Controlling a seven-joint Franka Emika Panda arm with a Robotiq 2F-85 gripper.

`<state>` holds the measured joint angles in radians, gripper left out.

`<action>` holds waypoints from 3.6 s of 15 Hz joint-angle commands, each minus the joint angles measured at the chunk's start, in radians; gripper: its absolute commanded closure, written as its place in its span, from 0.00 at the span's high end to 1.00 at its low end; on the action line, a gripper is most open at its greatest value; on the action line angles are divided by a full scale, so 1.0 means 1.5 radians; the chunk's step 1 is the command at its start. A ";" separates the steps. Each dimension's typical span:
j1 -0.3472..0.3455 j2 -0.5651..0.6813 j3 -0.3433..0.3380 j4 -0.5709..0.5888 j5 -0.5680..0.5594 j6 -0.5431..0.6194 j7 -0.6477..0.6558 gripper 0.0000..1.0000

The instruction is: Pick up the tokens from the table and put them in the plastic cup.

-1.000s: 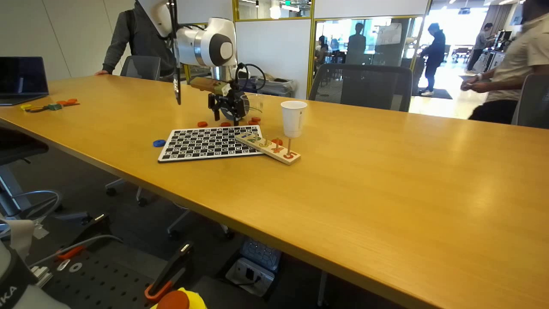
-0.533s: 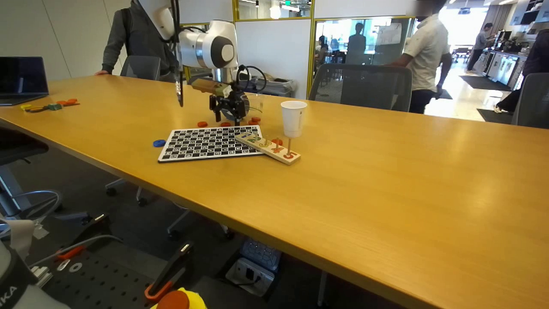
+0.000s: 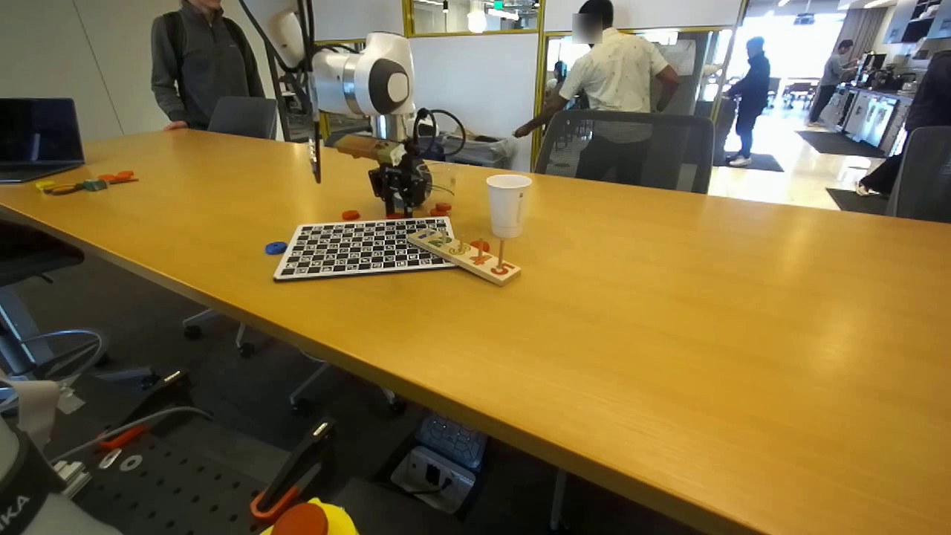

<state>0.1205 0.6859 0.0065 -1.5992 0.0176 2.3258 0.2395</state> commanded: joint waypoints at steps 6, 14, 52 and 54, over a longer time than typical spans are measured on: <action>0.017 -0.022 0.000 0.038 -0.012 -0.153 0.009 0.19; 0.001 -0.180 0.011 -0.045 -0.005 -0.169 -0.030 0.19; -0.020 -0.135 0.017 0.037 -0.005 -0.141 -0.072 1.00; -0.012 -0.140 0.035 0.010 -0.002 -0.142 -0.088 1.00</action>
<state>0.0894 0.5300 0.0287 -1.4945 0.0004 2.1095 0.1571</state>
